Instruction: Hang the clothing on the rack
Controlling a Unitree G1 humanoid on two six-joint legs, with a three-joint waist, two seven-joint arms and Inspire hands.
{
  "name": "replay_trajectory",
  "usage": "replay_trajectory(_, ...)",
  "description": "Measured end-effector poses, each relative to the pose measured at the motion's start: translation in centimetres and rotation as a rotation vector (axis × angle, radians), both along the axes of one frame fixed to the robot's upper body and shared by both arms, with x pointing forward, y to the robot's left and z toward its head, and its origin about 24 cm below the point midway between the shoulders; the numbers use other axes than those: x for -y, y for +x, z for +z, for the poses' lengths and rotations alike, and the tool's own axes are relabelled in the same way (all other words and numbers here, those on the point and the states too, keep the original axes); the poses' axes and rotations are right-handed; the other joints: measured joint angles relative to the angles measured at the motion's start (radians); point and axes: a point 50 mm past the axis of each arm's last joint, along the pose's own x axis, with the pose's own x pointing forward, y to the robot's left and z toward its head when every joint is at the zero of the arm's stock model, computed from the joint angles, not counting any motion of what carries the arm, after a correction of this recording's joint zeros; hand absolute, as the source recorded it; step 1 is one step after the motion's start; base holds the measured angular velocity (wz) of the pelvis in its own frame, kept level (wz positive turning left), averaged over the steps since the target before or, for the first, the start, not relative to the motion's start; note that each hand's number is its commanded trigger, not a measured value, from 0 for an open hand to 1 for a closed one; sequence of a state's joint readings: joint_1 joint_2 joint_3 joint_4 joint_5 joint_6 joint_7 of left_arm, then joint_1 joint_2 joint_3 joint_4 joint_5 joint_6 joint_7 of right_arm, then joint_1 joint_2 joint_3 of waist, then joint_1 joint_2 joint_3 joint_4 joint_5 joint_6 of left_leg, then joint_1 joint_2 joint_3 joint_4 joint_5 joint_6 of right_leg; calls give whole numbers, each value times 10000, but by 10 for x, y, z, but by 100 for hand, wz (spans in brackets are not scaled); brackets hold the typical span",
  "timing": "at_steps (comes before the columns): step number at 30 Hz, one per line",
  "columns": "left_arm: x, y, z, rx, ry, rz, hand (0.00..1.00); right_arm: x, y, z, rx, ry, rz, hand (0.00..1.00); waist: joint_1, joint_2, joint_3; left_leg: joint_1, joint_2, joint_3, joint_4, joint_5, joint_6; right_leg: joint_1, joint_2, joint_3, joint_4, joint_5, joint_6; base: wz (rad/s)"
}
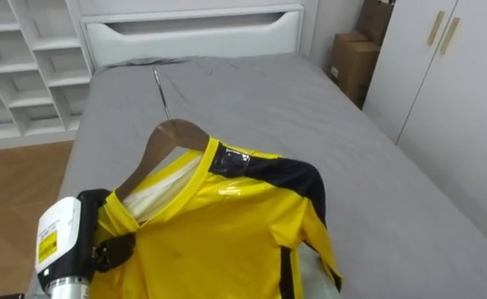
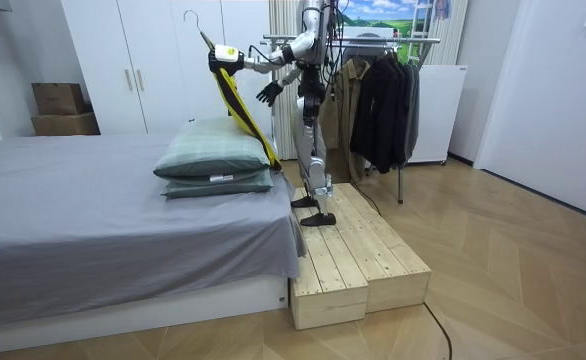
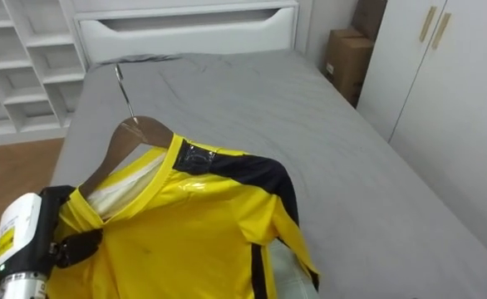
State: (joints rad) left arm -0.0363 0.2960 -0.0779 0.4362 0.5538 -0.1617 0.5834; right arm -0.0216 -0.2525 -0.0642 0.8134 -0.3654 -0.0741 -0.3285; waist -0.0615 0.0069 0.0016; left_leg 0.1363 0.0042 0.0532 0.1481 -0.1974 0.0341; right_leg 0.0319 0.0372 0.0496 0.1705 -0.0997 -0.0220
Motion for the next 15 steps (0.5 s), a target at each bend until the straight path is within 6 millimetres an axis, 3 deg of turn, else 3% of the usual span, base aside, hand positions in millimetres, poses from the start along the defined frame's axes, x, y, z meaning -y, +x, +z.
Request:
replay_trajectory(4,6,4,11,491,415,-386,100,-10,29,37,2088,-825,935,0,147,-14,-4,-33,3,-7,10,-1,-3,-89,9,21,38,-9,-4,0)
replay_trajectory(15,11,-2,19,834,764,-627,100,-31,55,99,5149,-2276,2055,0,448,-17,-3,-38,-1,10,24,-3,-5,-118,9,17,161,-45,-15,0)
